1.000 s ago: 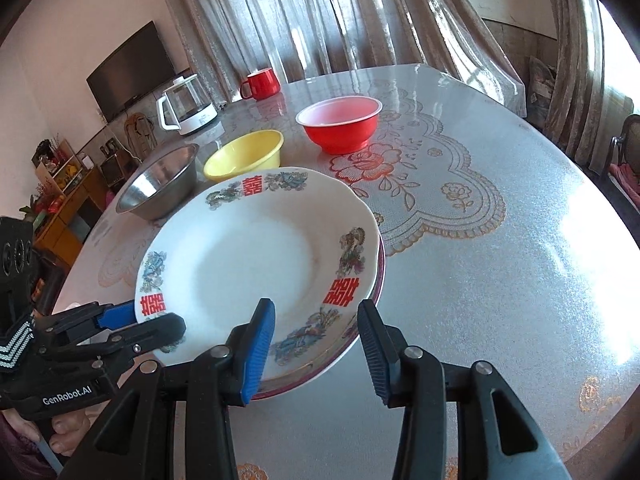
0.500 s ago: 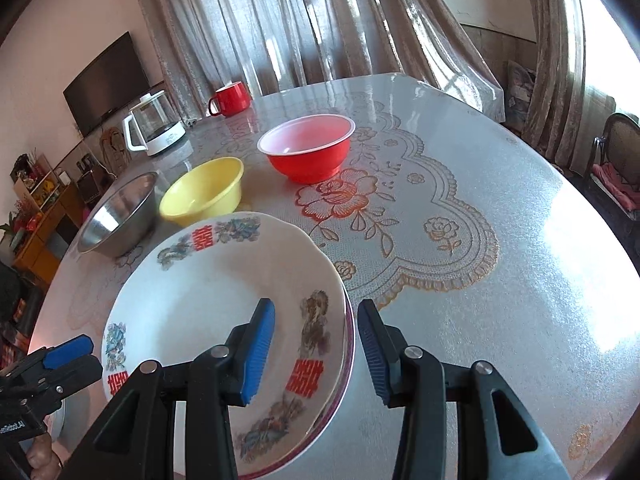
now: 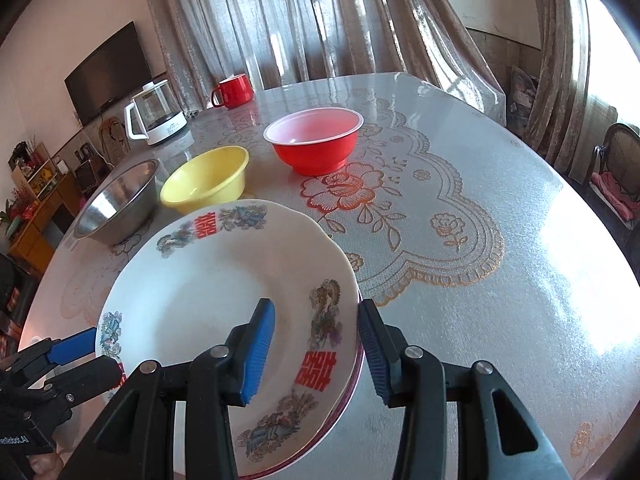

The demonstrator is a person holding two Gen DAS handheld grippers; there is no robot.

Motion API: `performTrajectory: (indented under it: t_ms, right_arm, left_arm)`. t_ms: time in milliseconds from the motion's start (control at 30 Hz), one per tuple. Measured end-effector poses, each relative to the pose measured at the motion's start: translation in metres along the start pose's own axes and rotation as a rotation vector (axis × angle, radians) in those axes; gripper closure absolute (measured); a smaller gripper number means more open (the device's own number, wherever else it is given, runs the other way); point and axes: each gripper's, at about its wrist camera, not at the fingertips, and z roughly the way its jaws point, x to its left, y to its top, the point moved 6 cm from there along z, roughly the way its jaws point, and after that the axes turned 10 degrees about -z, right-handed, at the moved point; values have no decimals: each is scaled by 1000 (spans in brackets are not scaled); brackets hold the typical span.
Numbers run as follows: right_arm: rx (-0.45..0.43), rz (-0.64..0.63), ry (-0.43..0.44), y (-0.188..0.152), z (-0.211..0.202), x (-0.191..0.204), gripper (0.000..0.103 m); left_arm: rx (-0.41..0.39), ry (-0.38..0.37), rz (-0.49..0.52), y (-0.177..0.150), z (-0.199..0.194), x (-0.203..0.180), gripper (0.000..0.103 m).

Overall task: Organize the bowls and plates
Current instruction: 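Move the left gripper to the rim of the Rose Garden plate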

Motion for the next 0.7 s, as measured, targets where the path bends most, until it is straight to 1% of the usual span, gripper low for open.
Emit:
performTrajectory:
  t_ms: [100,233,300,333,400,500,567,600,700]
  right_arm:
    - [5,-4,-8,-2,-2,2,57]
    - [-5,-13,-25,-4,-10,5,54]
    - [-22,-21,-28,-3,-16,9,47]
    - [-32,-27,-29,-2,-20,11,46]
    - [-49,-44,-24,1,-27,18,40]
    - [-69,-64,-2,5,-33,29,36]
    - [-74,-79,23,6,-36,38,35]
    - [-77,-89,35,7,-36,43,34]
    - [-76,-119,68,7,-37,60,34]
  left_arm:
    - [-16,53,19,-4,-3,4,32]
    - [-25,91,13,-7,-13,12,30]
    - [-35,102,0,-7,-19,18,30]
    - [-40,111,-7,-6,-23,21,30]
    - [-54,141,-9,-6,-29,27,28]
    - [-79,179,1,-7,-42,35,25]
    - [-92,184,-10,-7,-50,40,23]
    - [-98,196,-19,-6,-54,44,21]
    - [-123,240,-42,-5,-66,56,21]
